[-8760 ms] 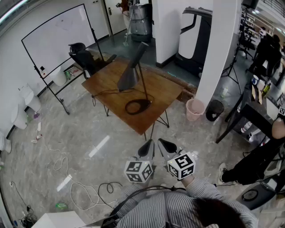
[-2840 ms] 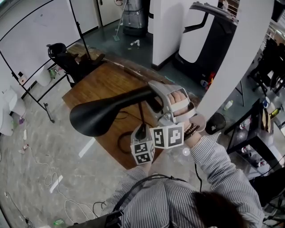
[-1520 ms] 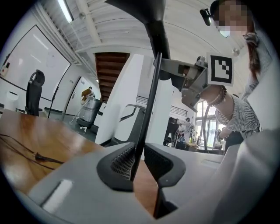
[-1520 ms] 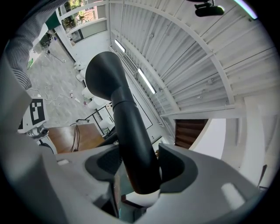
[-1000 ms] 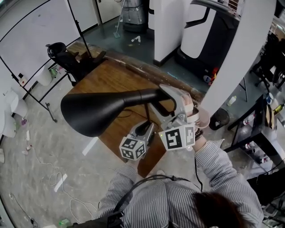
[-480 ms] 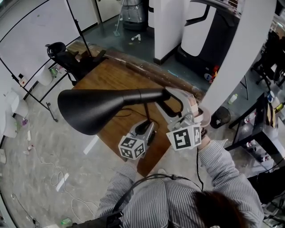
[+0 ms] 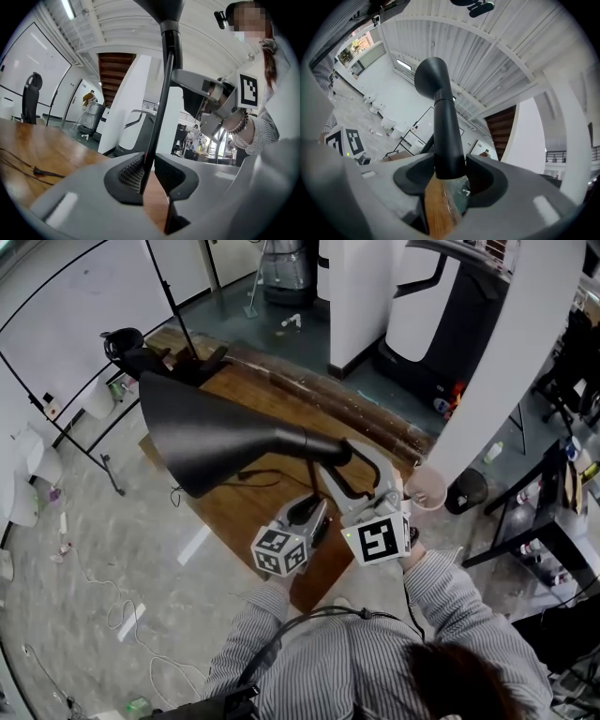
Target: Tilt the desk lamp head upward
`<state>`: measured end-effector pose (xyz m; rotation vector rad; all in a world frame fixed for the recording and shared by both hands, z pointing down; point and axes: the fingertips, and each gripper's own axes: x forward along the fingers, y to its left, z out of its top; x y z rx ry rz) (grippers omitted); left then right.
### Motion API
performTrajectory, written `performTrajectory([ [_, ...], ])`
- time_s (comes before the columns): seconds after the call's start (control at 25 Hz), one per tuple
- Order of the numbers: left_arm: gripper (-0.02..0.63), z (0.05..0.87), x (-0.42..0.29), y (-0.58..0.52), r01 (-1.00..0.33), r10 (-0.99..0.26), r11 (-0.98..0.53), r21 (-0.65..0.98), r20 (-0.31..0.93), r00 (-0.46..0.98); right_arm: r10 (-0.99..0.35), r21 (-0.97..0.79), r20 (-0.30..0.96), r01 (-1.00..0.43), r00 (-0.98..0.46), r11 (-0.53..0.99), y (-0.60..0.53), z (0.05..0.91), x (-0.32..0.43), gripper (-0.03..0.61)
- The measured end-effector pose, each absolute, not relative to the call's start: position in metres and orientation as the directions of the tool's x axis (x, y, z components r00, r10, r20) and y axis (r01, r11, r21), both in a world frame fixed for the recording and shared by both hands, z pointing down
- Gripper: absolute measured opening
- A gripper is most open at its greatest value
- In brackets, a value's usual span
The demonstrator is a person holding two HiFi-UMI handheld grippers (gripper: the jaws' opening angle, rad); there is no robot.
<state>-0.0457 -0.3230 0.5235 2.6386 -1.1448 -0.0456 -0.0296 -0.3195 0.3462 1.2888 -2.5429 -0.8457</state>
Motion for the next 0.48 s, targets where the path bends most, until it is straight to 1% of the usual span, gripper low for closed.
performTrajectory([
  [0.36, 0.058, 0.5242, -0.045, -0.3237, -0.713, -0.72, -0.654, 0.253, 0.08, 0.689, -0.791, 0.395, -0.125, -0.761, -0.599, 0.515, -0.3182, 0.3503, -0.0332, 0.215],
  [0.48, 0.058, 0.5243, -0.0463, -0.3245, -0.713, -0.721, -0.654, 0.252, 0.079, 0.689, -0.791, 0.371, -0.133, -0.77, -0.597, 0.519, -0.3187, 0.3504, -0.0345, 0.215],
])
